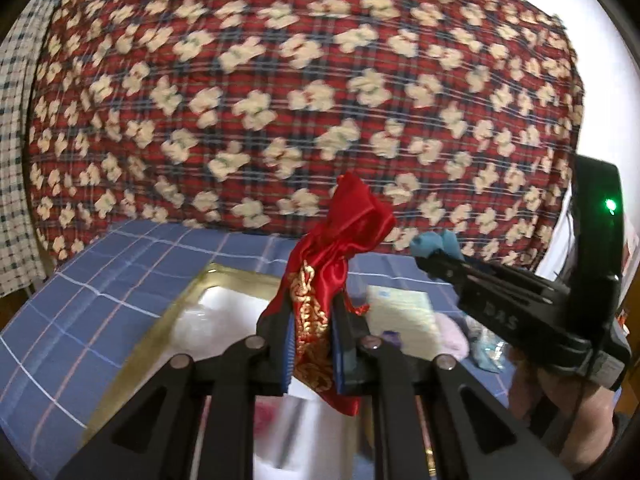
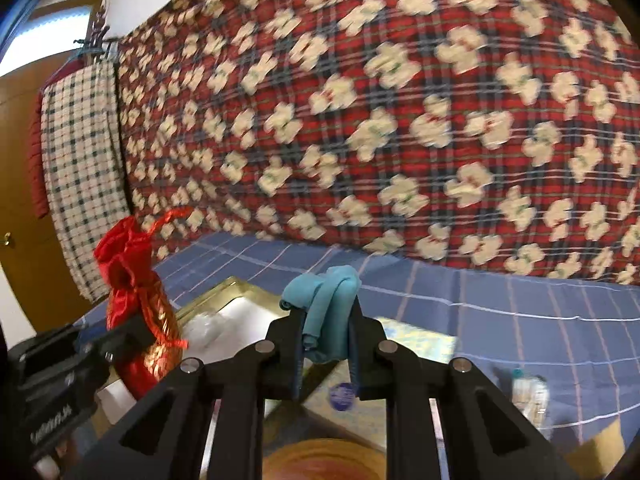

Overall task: Organize soft objects
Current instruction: 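Lower the red pouch into the tray with the left tool while the right tool drops the teal cloth in, then move both open tools away from the tray toward the white roll and yellow sponge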

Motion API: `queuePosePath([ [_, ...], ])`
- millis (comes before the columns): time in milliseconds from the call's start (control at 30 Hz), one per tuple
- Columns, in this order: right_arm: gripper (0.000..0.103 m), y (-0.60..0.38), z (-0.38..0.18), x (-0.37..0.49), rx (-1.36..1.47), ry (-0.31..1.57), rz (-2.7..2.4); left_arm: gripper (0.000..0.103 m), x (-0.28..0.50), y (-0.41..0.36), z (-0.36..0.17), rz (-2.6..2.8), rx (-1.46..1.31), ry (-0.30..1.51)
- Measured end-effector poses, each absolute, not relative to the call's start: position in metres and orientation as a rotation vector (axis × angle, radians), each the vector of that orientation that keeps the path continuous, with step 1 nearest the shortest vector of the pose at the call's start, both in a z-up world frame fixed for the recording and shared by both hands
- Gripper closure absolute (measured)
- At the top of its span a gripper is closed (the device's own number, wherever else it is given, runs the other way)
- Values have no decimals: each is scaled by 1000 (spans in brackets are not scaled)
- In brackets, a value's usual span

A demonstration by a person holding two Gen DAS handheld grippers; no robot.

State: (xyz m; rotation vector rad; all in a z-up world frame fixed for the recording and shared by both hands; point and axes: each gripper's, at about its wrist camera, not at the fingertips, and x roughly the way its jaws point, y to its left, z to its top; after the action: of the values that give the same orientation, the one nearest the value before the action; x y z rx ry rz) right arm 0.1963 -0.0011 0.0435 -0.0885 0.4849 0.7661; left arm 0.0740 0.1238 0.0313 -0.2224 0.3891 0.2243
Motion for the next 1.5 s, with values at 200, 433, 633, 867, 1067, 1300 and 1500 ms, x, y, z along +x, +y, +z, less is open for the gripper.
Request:
queuePosePath([
  [200, 84, 41, 27, 200, -156, 611, 818, 90, 89, 168, 25, 221, -251, 501],
  [433, 84, 72, 14, 205, -202, 684, 841, 90, 104, 194, 15, 244, -235, 585],
  [633, 83, 85, 12, 201, -232, 691, 845, 89, 112, 205, 9, 267, -229, 609],
  [867, 23, 82, 14, 197, -196, 668, 870, 41, 107, 216, 8, 342, -229, 596],
  [1067, 23, 57, 15, 195, -140, 657, 845, 29, 99, 212, 13, 351, -229, 561],
  [1300, 23, 1, 15, 173, -162, 612, 818, 19, 85, 175, 13, 287, -218, 507],
  [1500, 23, -77, 16, 157, -140, 573, 734, 11, 74, 126, 18, 215, -172, 448],
])
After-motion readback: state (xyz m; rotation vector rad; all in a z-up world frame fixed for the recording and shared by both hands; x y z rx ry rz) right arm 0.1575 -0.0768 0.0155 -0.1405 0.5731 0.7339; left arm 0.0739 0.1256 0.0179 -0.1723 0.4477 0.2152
